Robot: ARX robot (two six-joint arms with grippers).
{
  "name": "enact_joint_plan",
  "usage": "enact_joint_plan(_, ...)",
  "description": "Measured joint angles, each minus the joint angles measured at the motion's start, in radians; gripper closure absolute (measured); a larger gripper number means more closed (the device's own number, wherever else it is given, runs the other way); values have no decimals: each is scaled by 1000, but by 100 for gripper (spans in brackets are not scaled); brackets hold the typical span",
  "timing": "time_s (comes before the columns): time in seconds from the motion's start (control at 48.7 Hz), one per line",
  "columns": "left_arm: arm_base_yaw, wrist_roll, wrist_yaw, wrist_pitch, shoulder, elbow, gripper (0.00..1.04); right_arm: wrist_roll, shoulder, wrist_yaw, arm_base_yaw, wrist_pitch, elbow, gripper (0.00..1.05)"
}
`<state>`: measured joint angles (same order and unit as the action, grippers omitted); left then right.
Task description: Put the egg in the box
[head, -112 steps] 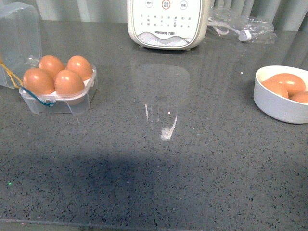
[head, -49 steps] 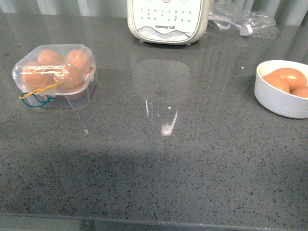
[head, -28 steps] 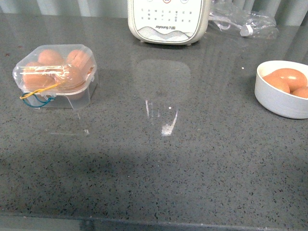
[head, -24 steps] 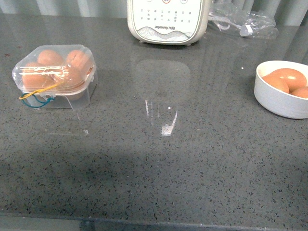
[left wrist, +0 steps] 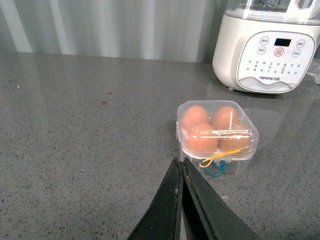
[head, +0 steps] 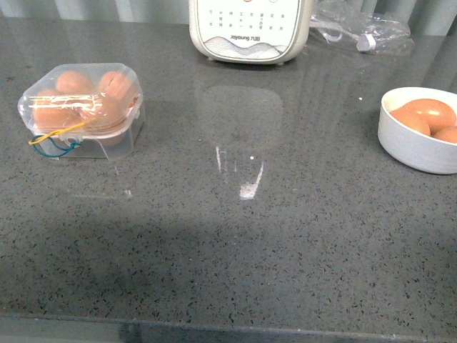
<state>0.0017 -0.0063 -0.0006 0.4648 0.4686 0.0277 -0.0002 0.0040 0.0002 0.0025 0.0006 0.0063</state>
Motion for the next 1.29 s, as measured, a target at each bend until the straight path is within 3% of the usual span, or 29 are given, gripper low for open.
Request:
enact_joint_plan(0.739,0,0,0,-283,-290,0,101,0,0,0,0,0,0,7)
enact_joint_plan(0.862,0,2,0,-453,-428,0,101,0,0,1,0,0,0,7)
enact_joint_plan(1.19,0,2,0,-463,-465,0,101,0,0,0,0,0,0,7)
enact_joint_plan(1.293,0,2,0,-463,-465,0,85,0,0,0,0,0,0,7)
